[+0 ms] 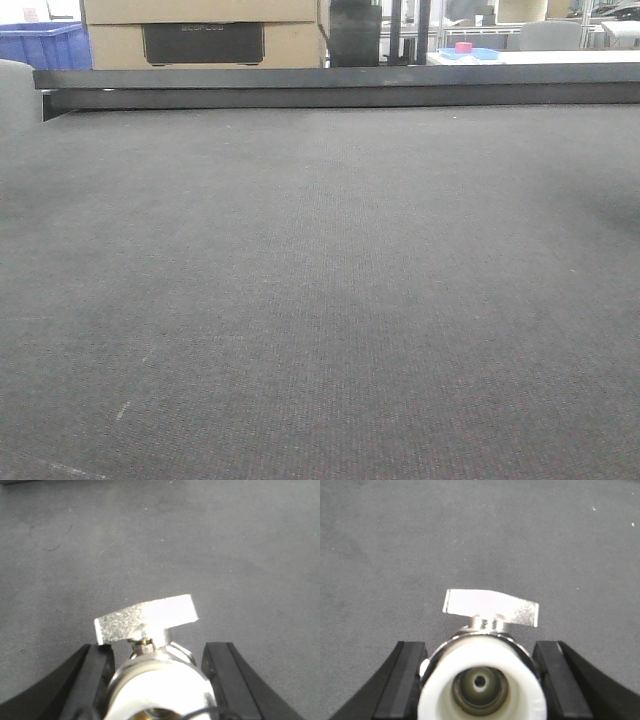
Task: Place valve from conveyor to right shelf box
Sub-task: 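Lift both held valves up off the conveyor belt, then drive the base to the shelf of blue boxes holding both valves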
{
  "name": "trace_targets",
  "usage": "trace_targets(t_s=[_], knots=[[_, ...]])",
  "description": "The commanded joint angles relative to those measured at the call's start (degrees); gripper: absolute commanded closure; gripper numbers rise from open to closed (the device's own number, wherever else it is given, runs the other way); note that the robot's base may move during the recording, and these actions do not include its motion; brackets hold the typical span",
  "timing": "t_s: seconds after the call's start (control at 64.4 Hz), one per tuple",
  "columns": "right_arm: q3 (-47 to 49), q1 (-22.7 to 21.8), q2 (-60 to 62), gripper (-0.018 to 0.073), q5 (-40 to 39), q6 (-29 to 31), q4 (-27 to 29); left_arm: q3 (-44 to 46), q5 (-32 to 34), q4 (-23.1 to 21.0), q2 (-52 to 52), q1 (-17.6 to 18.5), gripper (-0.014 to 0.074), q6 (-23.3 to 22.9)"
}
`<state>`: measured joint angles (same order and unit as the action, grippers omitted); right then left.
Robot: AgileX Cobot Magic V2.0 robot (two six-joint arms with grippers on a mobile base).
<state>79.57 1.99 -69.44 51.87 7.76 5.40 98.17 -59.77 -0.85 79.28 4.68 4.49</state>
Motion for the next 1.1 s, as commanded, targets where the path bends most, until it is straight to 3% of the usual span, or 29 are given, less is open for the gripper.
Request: trace_targets(t_s=[0.0,1.086], knots=[[1.1,-0.2,1.1,0.0722,-4.0,0.0,-0.1,0.6,2.6,-0.2,-0.6,0.3,0.0708,-0.5],[1.1,-0.2,1.1,0.0722,-4.0,0.0,-0.1,0.6,2.6,-0.2,-0.6,0.3,0.0708,-0.5]])
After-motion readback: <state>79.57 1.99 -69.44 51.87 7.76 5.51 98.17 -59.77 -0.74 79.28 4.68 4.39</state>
